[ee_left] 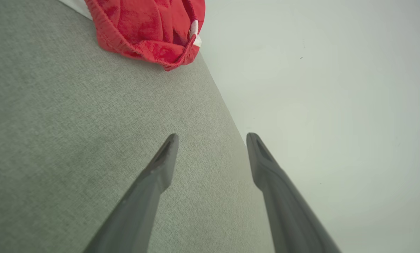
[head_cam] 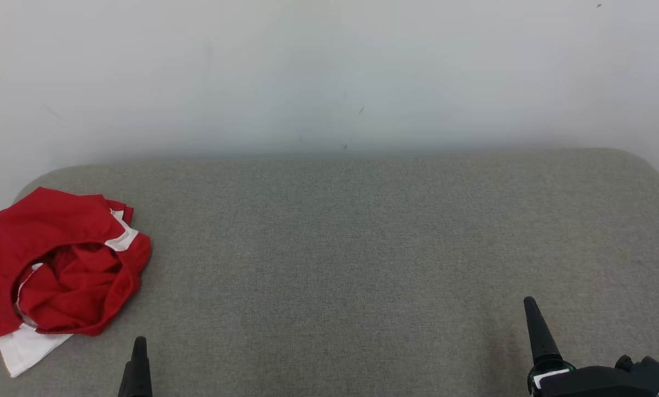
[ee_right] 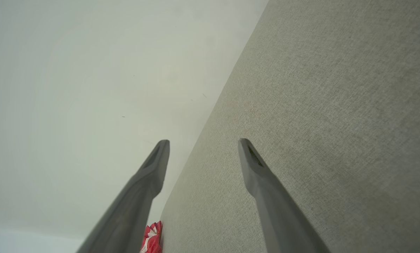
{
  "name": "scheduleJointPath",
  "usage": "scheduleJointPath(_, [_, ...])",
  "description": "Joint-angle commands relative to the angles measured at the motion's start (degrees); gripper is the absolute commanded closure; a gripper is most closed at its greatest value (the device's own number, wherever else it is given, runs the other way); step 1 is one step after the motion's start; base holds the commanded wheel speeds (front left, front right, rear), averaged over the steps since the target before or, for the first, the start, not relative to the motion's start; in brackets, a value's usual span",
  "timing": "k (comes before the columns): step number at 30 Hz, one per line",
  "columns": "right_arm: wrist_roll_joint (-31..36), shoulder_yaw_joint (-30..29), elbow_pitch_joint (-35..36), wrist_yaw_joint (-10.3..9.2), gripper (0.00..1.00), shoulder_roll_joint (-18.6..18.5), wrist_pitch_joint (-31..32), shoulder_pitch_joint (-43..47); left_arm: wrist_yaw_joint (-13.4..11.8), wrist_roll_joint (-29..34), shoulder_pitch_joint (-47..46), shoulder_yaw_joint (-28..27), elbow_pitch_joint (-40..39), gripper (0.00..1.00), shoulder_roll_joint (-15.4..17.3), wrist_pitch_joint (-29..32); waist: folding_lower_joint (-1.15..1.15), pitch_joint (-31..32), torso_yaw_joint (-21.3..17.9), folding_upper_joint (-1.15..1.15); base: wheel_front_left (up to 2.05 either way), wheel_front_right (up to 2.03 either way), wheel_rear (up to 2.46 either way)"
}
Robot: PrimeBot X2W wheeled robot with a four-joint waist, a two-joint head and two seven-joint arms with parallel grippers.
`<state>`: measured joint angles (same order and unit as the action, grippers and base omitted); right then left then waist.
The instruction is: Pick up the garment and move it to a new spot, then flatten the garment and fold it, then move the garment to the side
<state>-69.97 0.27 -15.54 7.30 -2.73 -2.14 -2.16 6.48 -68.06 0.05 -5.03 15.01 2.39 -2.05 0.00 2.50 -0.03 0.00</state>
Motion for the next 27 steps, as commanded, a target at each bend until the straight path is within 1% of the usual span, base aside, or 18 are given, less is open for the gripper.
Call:
scheduleJointPath(1, [2.6,0.5,0.7,0.16,0.00,-0.5,-0.8,-0.1,-0.3,3.2,0.2,0.4,-1.1,0.00,0.3,-0.8,0.00,0.1,0.0,0.00,0.00,0.00,0.00])
scheduleJointPath(11, [12.2,2.5,-0.7,0.18,0.00,-1.3,-2.7,0.1,-0.6,17.4,1.2,1.3,-1.4,0.00,0.4,-2.7,0.00,0.7,-0.1,0.00,0.00,0.00,0.00])
scheduleJointPath(18, [17.8,3.1,-2.2,0.19,0.00,-1.3,-4.0,0.2,-0.5,25.8,1.7,1.6,-1.6,0.00,0.7,-4.0,0.00,1.2,-0.1,0.00,0.00,0.00,0.00])
scheduleJointPath(19, [17.8,3.1,-2.2,0.19,0.00,-1.3,-4.0,0.2,-0.5,25.8,1.7,1.6,-1.6,0.00,0.7,-4.0,0.00,1.2,-0.1,0.00,0.00,0.00,0.00])
scheduleJointPath(27, [24.3,3.4,-3.4,0.21,0.00,-1.5,-4.9,0.5,-0.4,33.1,1.8,2.1,-0.2,0.00,1.2,-5.3,0.00,1.8,0.0,0.00,0.00,0.00,0.00])
